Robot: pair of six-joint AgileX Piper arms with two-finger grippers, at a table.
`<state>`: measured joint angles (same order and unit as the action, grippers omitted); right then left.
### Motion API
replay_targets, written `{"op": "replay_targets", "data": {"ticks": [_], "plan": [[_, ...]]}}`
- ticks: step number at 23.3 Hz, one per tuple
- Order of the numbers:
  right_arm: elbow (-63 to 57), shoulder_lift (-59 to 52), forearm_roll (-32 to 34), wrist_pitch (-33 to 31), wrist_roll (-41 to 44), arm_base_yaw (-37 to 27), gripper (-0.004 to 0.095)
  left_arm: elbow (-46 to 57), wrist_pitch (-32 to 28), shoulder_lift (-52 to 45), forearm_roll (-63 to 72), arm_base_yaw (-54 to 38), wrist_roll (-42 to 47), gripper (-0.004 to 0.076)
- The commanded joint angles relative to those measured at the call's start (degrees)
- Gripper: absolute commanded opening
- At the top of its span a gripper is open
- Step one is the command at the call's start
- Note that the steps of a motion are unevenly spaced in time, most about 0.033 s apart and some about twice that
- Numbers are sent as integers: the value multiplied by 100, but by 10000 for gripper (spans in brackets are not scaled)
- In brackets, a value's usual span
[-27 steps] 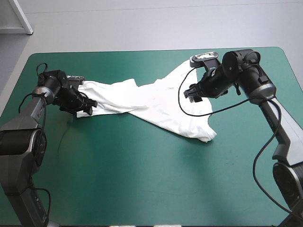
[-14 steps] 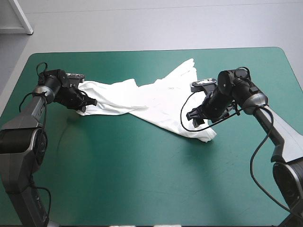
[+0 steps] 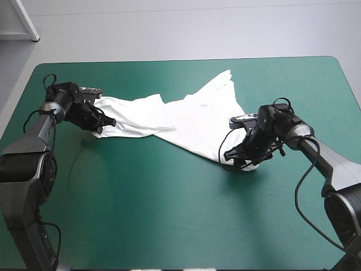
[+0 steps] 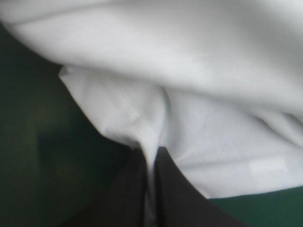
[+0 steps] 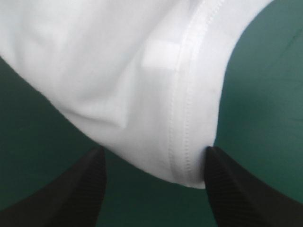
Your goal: Fold the cloth
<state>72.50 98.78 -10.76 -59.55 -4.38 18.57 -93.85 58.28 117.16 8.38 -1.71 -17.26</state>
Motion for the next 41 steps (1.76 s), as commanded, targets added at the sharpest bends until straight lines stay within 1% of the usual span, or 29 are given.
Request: {"op": "replay_targets", "data": {"ticks": [1,2,4,5,9,11,15,20,21,24,33,34,35,38,41], "plan": [[-27,-145,-72,205,-30,-4,382,-53,-32,-98,209,33,-17,21],[-27,-145,-72,231,-30,-4,316,-53,-32,-107,209,33,-17,21],[-27,-169,-72,334,-205,-4,52,-78,-32,-197,209,33,-17,21],[-27,-177,-72,354,-248,-4,-18,-107,-17,-263,197,33,-17,21],[38,-455,-26,534,-248,-4,-14,-228,-6,-766,171,33,-17,19],[251,-736,80,518,-248,-4,-14,-281,-22,-1125,171,33,-17,19],[902,-1214,305,289,-162,-4,-14,-438,-19,-1679,184,33,-17,19],[2052,-1630,643,-110,-13,-4,-14,-832,73,-2348,252,33,-5,19],[2532,-1752,671,-209,-13,-4,-14,-1101,144,-2607,285,33,18,19],[3315,-1931,671,-306,-13,-4,-14,-1596,282,-3014,408,33,28,19],[5567,-2280,623,-473,-24,-4,-14,-3466,316,-3914,851,33,62,19],[5896,-2373,615,-473,-35,-4,-14,-3814,371,-4038,850,33,62,19],[6055,-2418,615,-473,-51,-4,-14,-3985,413,-4094,850,33,62,19],[6594,-2650,615,-453,-93,-4,-14,-4587,789,-4317,861,33,62,19],[6678,-2806,585,-439,-93,-4,-14,-4691,941,-4514,727,33,62,19]]}}
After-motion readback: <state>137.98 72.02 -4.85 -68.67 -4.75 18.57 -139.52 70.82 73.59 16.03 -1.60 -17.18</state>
